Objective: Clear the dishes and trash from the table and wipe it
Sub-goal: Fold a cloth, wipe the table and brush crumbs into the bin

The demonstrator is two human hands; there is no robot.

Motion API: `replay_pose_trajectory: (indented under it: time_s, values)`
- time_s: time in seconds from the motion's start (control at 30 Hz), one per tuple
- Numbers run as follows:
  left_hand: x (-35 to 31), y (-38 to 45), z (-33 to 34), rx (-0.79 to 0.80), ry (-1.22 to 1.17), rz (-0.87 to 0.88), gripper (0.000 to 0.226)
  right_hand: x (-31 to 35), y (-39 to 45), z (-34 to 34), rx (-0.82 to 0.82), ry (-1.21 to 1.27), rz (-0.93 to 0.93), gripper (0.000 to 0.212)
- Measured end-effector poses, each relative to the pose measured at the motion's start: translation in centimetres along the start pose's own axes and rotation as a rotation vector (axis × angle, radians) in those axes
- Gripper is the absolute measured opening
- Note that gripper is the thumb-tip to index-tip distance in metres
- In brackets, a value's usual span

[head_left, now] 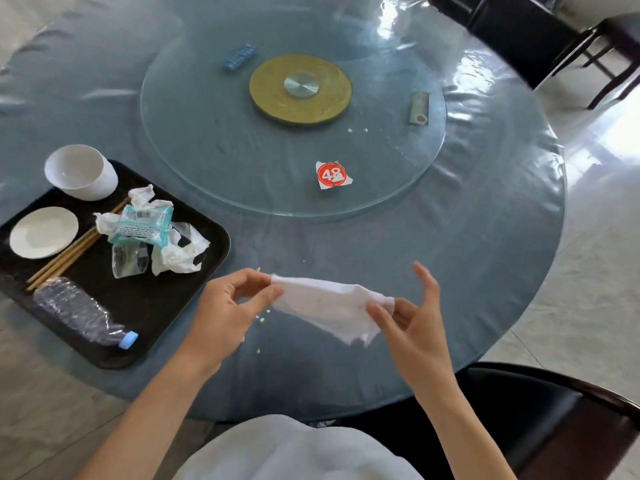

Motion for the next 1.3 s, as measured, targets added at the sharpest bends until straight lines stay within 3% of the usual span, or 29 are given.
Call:
replay_pose_trajectory:
  time_s: [0.13, 0.2, 0.33, 0.5, 0.57, 0.63, 0.77, 0.83, 0.93, 1.0, 1.07, 1.2, 1.3]
  values:
    - [-1.6, 0.5, -1.4, -0.032, -0.008, 0.07, 0.01, 2.4, -0.2, -0.8, 0.027, -0.239, -0.22, 0.058]
    - [-1.8, 0.7, -0.8, 0.044, -0.029, 0.053, 0.012, 3.2, -0.2, -0.3, 0.029, -0.368, -0.3, 0.048]
    - [-2.5, 0.2, 0.9, 0.211, 0.032, 0.1, 0.009, 3.8, -0.2, 1.0, 0.083, -0.314, -0.327, 0.037]
    - [-7.7, -0.9, 0.4, 0.227, 0.024, 0.271, 0.012, 2.9, -0.2, 6.7, 0.318, -0.455, -0.241, 0.101]
    - [-10.7, -1.4, -0.2, 0.231, 0.013, 0.358, 0.011, 3.6, 0.1, 8.3, 0.296, -0.489, -0.277, 0.111]
    - [-13.2, -1.7, -0.9, 0.23, 0.012, 0.422, 0.007, 4.8, 0.5, 8.5, 0.204, -0.397, -0.286, 0.095]
    - [-16.6, -1.5, -2.5, 0.149, -0.049, 0.495, 0.005, 6.6, 0.4, 6.4, 0.03, 0.026, -0.289, 0.026]
    - [-17.4, -1.1, -3.1, 0.152, -0.002, 0.51, 0.013, 7.3, 0.1, 6.0, 0.055, 0.232, -0.268, 0.015]
    - [-16.3, -0.4, -2.0, 0.409, -0.052, 0.377, 0.069, 8.0, 0.2, 6.1, 0.156, 0.586, -0.133, 0.026]
    - [-13.5, 0.8, -1.0, 0.53, -0.068, 0.223, 0.106, 9.0, 0.3, 5.7, 0.144, 0.596, -0.073, 0.022]
    - [-9.3, 2.3, -0.3, 0.579, -0.175, 0.014, 0.118, 9.1, 0.5, 5.5, 0.134, 0.555, -0.019, 0.028]
    - [-1.8, 3.2, 1.2, 0.635, -0.383, -0.355, 0.043, 6.1, 0.9, 6.6, 0.285, 0.568, 0.264, 0.05]
    - [1.1, 3.5, 1.2, 0.54, -0.449, -0.407, 0.033, 3.6, 0.1, 7.5, 0.421, 0.505, 0.412, 0.051]
Point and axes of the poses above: each hand's wrist, its own y-axis towards the middle knuckle, its own z-axis out of the palm, x = y × z, the point moved 10 cm from there along y, towards the middle knuckle, and after that the axes turned 11 degrees about -y, right-handed, at the moved point
